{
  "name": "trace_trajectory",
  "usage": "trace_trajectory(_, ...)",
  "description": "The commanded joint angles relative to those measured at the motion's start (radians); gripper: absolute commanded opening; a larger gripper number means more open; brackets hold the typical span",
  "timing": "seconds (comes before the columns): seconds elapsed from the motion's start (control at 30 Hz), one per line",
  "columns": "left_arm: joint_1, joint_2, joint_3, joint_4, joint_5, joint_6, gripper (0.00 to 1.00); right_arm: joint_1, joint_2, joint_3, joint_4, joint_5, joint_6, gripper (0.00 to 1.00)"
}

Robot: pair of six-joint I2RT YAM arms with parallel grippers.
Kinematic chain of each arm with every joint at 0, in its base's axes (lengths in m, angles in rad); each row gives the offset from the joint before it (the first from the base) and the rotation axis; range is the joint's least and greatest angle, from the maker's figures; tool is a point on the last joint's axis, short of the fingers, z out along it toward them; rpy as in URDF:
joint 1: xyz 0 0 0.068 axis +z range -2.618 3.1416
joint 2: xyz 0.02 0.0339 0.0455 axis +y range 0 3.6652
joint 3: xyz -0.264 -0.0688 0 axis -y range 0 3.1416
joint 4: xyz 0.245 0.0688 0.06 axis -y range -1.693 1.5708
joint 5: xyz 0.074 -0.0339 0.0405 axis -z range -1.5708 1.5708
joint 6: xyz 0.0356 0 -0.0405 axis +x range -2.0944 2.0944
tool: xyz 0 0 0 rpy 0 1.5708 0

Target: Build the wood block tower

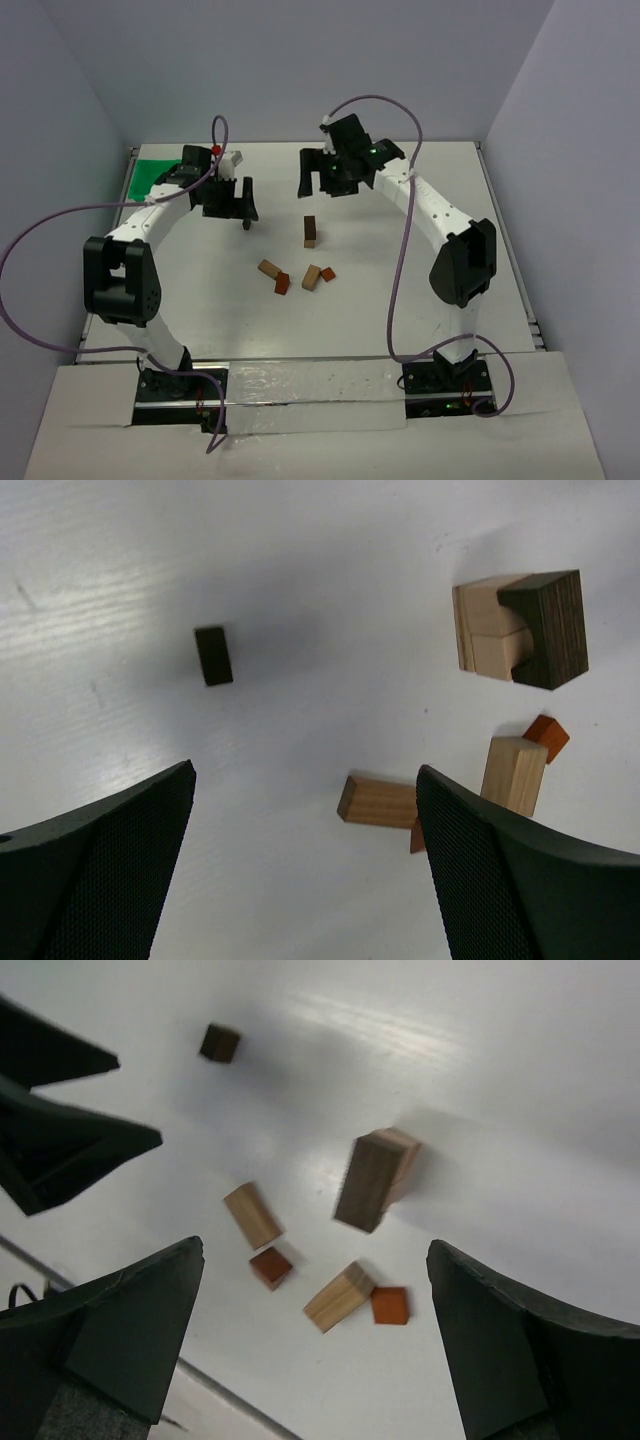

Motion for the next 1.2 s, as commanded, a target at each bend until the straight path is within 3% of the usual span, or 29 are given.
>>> trace_trajectory(0.0,-0.086,0.065,0.06,0.092,-0.058,-0.071,0.96,-0.069,0.051,-0.035,0.022,0.026,-0.021,1.0)
trace_trajectory(0.4,-0.136,0.226,0.172,0.124,-0.02,-0.128,0.96,-0.072,0.086,-0.155,0.009,0.086,-0.005,1.0)
trace_trajectory(1.17,-0.136,0.337,0.251,0.153,0.057,-0.171,0.93,-0.037,0.132,-0.183,-0.012,0.115,-0.022,1.0)
